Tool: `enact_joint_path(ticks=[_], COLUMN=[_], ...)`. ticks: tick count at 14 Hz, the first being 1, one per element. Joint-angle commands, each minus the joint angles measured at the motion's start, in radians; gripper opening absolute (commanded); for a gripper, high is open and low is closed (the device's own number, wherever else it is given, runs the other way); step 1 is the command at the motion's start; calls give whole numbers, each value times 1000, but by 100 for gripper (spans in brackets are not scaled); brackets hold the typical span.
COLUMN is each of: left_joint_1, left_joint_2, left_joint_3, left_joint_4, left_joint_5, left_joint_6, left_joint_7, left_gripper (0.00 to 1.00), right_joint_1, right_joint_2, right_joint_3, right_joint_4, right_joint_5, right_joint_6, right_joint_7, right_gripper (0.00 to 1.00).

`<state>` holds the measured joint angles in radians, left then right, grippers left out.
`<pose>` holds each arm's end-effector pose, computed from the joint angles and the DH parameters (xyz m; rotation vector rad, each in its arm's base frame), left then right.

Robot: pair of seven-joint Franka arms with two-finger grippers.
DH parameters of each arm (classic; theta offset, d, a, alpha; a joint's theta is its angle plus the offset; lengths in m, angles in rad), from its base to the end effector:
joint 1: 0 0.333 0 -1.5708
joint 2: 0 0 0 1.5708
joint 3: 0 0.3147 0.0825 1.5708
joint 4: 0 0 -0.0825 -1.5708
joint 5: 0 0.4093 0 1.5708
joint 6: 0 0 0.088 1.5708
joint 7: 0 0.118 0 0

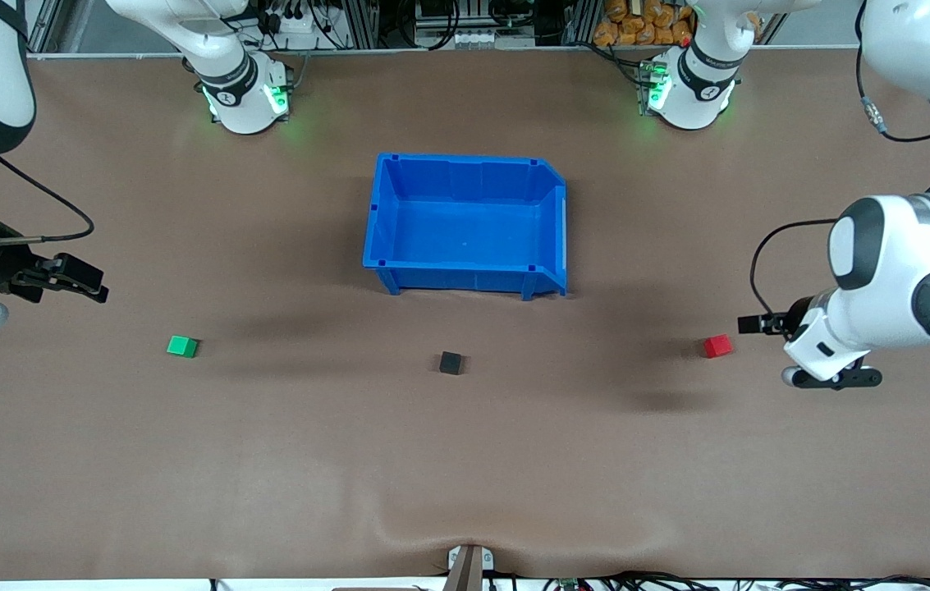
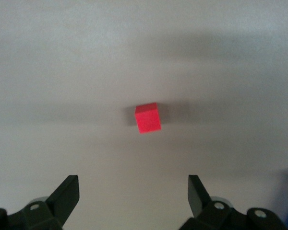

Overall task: Attach green and red cubes to black cube
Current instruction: 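Lower the right gripper around the green cube while the left gripper lowers to red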

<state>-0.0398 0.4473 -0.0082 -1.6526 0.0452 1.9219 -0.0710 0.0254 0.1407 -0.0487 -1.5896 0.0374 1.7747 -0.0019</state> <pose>0.6707 -0.0281 0.3140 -3.0819 -0.0064 0.2710 0.6361 -0.0095 0.5356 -3.1111 0.0428 -0.0699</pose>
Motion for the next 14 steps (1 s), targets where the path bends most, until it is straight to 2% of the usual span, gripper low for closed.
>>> enact_joint_path(ticks=[1,5,8,10,14], left_joint_1=[6,15,32,29,-2], left_joint_2=[28,27,-2,-7,-6], left_joint_3=[-1,-1,-1,-3,-10], left_joint_4=[-1,-6,-61,-97,-105], left_joint_5=[7,5,7,5,5], left_joint_6=[45,66,141,186,204], left_joint_7=[-13,-61,-72,-113,-138], left_gripper=[100,100,100,100,100], right_joint_1=[1,-13,-36,-38,-38], right_joint_2=[11,117,192,220,281], right_joint_3=[1,-2,-2,-2,-2], right_joint_4=[10,10,10,8,7], right_joint_5=[10,1,1,-1,-4], right_joint_6=[0,106,187,201,216], right_joint_7=[6,5,3,0,-1], right_gripper=[100,100,100,100,100])
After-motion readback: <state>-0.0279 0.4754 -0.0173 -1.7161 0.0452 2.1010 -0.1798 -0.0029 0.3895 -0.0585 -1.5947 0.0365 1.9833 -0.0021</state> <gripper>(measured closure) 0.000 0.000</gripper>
